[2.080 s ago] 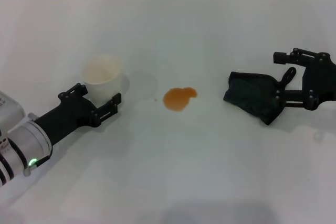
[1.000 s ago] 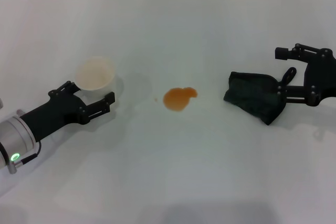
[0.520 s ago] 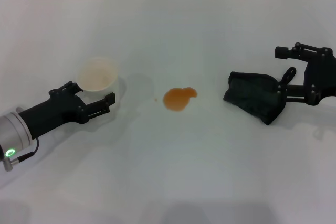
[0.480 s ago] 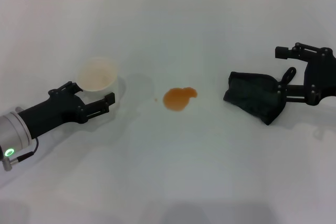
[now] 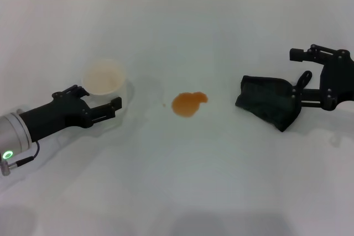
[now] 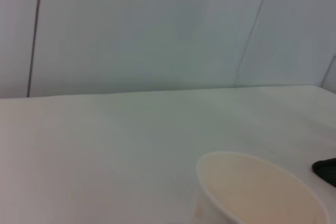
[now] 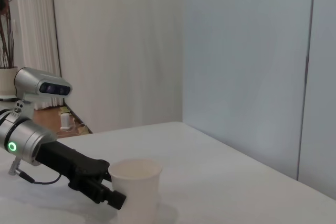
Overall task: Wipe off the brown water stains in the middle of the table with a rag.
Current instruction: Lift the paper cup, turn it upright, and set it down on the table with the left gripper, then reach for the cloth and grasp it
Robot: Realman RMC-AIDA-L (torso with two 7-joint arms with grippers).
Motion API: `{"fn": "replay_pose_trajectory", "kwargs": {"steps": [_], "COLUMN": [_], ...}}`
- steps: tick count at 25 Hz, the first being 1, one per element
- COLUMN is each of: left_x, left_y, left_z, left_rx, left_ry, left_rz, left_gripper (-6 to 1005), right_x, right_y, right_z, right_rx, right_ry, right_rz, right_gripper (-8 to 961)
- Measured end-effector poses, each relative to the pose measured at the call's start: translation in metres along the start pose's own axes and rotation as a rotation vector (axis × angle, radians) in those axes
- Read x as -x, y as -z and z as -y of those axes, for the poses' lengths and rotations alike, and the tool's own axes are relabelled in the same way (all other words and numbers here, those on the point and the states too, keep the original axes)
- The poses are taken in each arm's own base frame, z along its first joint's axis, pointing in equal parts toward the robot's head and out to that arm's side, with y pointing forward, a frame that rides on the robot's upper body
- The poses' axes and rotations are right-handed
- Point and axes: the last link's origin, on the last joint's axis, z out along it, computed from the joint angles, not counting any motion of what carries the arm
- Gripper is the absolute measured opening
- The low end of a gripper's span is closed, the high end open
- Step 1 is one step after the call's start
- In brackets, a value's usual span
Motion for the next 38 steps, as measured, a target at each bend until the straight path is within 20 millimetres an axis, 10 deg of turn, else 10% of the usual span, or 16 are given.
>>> {"fn": "replay_pose_trajectory", "kwargs": {"steps": [21, 38], "left_x": [-0.012, -0.066], "left_y": [0.041, 0.113], "left_z": [0.001, 0.016], "left_rx": [0.093, 0.152], "left_ry": [0.081, 0.163], "left_rz": [0.049, 0.328], "left_gripper": [890, 891], "right_x": [0.002, 0.004], "right_y": [0.002, 0.003], "right_z": [0.002, 0.005], "right_rx": [-0.010, -0.034], "right_ry": [0.005, -0.008], "right_rz": [0.010, 0.034], "right_gripper": [851, 851]}}
